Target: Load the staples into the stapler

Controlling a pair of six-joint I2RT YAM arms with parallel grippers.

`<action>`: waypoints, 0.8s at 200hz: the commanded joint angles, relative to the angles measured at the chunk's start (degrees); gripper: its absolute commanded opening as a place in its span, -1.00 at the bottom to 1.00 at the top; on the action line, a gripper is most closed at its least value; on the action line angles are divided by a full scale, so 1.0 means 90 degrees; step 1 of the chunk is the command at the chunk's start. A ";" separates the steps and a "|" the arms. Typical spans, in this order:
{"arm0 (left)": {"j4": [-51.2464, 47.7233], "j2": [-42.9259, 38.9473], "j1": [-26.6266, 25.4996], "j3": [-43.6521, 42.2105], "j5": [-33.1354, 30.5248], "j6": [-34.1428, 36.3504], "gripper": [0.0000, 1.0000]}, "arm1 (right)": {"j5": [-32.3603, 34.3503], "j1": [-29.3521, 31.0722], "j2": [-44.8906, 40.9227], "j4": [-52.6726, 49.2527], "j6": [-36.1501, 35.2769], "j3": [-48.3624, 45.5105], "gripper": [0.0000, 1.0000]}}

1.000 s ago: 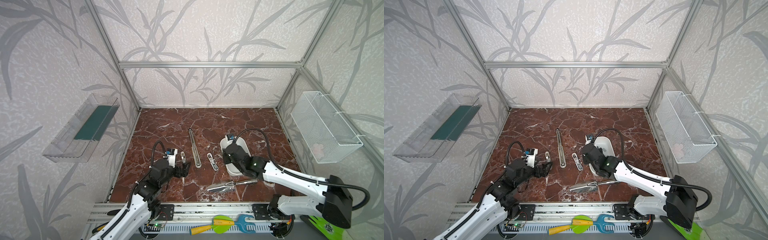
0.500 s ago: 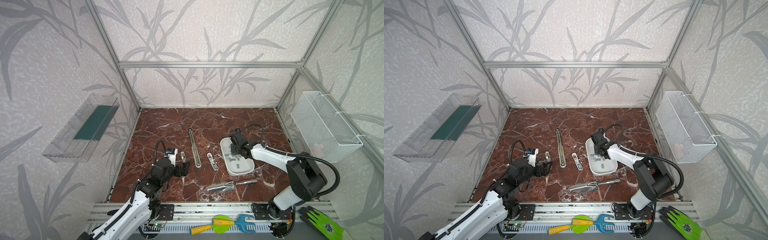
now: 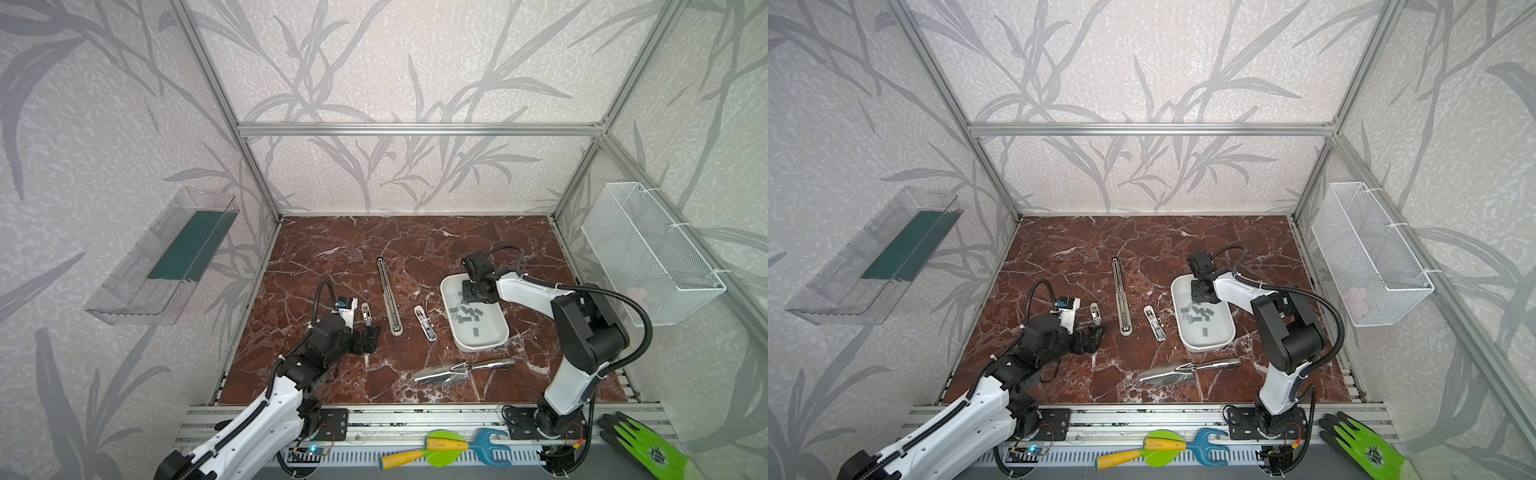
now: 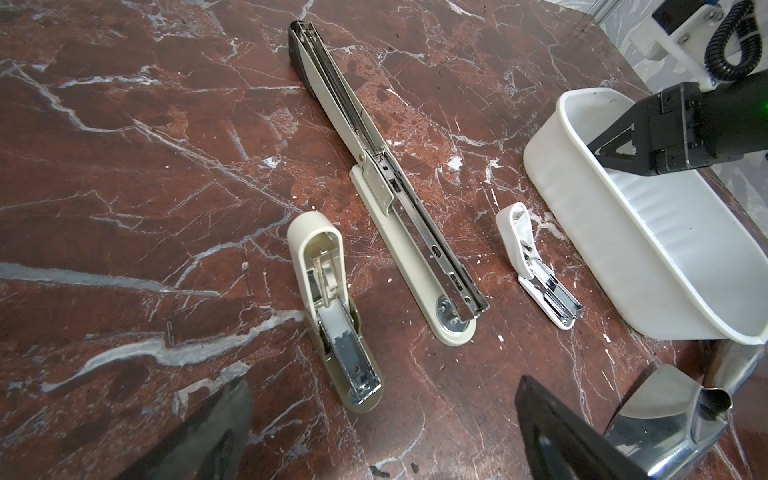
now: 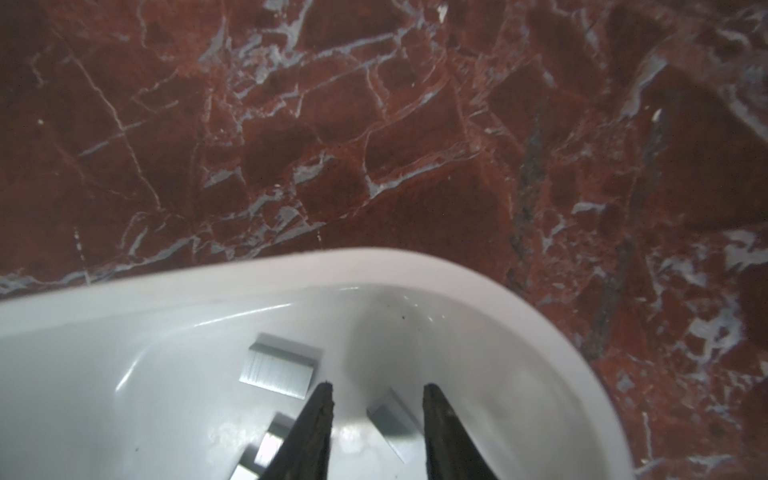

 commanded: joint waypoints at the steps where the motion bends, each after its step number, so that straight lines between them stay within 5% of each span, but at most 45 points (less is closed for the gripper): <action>1: 0.0172 -0.0003 0.0005 0.0180 -0.0089 0.0042 0.98 | -0.0138 -0.0018 0.0082 -0.0074 0.0164 -0.0027 -0.23; 83: 0.0189 0.0022 0.0004 0.0185 -0.0060 0.0053 0.98 | -0.0072 -0.0019 0.0010 -0.0056 0.0352 -0.0300 -0.27; 160: 0.0219 0.0059 0.0002 0.0191 -0.0068 0.0076 0.98 | -0.0074 -0.0019 0.0005 -0.0076 0.0457 -0.0297 -0.51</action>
